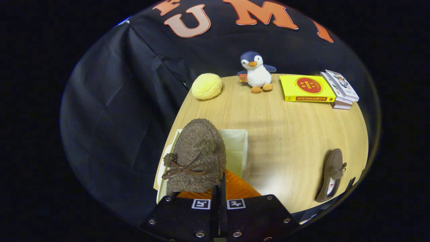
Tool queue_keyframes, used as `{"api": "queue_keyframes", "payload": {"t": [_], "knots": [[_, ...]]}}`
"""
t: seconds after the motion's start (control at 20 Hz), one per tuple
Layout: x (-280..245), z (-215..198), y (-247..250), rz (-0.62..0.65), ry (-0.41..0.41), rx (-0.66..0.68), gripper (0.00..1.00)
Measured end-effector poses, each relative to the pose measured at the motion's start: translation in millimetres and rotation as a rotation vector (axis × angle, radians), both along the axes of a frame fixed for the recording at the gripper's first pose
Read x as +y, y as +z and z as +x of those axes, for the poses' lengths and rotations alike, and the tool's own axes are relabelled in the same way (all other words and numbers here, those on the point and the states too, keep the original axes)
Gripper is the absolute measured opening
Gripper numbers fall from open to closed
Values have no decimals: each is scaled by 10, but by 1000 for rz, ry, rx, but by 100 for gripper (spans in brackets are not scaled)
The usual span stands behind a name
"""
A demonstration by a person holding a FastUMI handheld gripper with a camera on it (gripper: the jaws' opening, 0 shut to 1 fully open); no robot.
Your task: Open the storage box then place both shoes into the box .Put the left shoe in first, then the right shoe, with the right side of both shoes facing outward in a uniform manner.
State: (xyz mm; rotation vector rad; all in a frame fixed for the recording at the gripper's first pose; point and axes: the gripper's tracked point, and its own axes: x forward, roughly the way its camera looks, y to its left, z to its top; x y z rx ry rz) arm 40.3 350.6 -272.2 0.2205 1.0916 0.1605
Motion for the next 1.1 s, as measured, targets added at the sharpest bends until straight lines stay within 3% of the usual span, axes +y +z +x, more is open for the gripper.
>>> {"api": "queue_keyframes", "payload": {"t": [0.35, 0.65, 0.8, 0.95, 1.1], "knots": [[461, -78, -648, -51, -31, 145, 3], [492, -65, -1132, -106, -87, 227, 4], [626, -163, -1248, -30, -48, 300, 5], [752, -300, -1239, 54, -18, 350, 19], [795, -403, -1031, 123, 57, 338, 25]]}}
